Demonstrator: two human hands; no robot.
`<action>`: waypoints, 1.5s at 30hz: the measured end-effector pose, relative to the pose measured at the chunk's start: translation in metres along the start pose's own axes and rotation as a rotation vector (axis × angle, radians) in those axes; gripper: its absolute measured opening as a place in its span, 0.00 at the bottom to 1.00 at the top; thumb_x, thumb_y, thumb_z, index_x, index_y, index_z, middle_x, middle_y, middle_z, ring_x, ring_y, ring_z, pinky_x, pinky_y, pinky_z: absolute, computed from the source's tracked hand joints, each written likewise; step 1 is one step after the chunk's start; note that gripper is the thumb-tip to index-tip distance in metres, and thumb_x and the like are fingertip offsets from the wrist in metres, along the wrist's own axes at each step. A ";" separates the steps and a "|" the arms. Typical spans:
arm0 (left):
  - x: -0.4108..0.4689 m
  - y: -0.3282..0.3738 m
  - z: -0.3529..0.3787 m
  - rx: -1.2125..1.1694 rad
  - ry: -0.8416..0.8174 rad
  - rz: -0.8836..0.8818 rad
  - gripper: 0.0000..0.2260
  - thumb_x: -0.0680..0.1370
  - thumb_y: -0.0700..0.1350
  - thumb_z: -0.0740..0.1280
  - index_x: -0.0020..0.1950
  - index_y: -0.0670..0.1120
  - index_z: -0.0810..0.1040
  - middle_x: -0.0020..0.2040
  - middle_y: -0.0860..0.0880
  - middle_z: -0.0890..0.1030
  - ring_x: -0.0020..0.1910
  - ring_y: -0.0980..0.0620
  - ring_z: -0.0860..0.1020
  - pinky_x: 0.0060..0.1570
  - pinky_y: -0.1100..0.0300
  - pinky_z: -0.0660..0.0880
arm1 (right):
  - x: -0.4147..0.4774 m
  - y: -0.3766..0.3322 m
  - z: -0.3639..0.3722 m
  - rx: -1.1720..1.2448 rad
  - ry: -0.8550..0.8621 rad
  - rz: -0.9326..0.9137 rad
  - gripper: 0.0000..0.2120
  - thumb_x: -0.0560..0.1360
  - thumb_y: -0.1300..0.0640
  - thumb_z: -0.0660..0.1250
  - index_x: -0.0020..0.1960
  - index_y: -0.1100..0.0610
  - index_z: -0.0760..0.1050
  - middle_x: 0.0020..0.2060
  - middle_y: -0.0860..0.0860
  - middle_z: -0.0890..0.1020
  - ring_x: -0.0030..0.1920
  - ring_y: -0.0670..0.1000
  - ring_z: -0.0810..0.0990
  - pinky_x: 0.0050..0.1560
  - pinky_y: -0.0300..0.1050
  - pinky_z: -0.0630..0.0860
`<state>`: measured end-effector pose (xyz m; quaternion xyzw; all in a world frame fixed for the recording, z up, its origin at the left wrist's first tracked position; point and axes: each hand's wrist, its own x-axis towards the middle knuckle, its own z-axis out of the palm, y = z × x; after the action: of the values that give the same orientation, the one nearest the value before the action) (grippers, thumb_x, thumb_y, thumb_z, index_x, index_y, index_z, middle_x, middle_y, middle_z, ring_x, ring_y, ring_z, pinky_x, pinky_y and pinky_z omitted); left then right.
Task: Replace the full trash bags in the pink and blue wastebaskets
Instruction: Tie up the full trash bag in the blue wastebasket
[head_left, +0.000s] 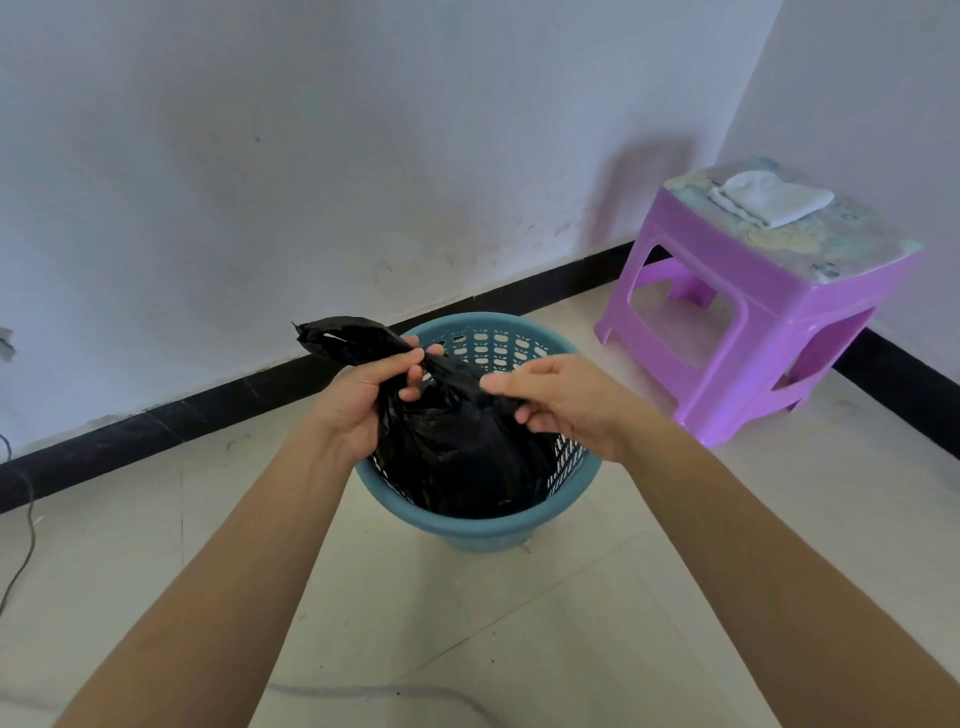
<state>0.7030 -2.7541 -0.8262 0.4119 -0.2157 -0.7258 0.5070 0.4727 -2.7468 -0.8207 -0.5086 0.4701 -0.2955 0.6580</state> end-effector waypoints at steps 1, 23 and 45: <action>0.000 0.001 0.000 0.014 -0.018 0.000 0.09 0.70 0.34 0.69 0.47 0.45 0.78 0.49 0.43 0.84 0.30 0.58 0.76 0.28 0.69 0.72 | -0.002 0.001 0.000 -0.062 -0.047 0.041 0.13 0.62 0.47 0.82 0.39 0.54 0.86 0.35 0.50 0.83 0.31 0.43 0.79 0.33 0.33 0.76; -0.019 0.008 0.011 0.413 -0.178 -0.053 0.04 0.72 0.39 0.72 0.41 0.48 0.84 0.47 0.44 0.84 0.41 0.53 0.83 0.43 0.64 0.80 | 0.023 0.014 0.016 -0.620 0.332 -0.438 0.07 0.77 0.53 0.66 0.52 0.46 0.81 0.45 0.45 0.78 0.51 0.48 0.76 0.58 0.49 0.72; -0.020 -0.026 0.026 -0.054 -0.020 0.115 0.07 0.65 0.34 0.55 0.31 0.45 0.67 0.35 0.46 0.72 0.37 0.48 0.73 0.47 0.54 0.73 | 0.009 0.032 0.023 -0.230 0.022 -0.054 0.24 0.79 0.41 0.61 0.74 0.36 0.65 0.68 0.44 0.75 0.68 0.46 0.73 0.71 0.48 0.66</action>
<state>0.6705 -2.7283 -0.8228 0.3777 -0.2247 -0.7051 0.5565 0.4942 -2.7357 -0.8528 -0.5898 0.4942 -0.2627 0.5821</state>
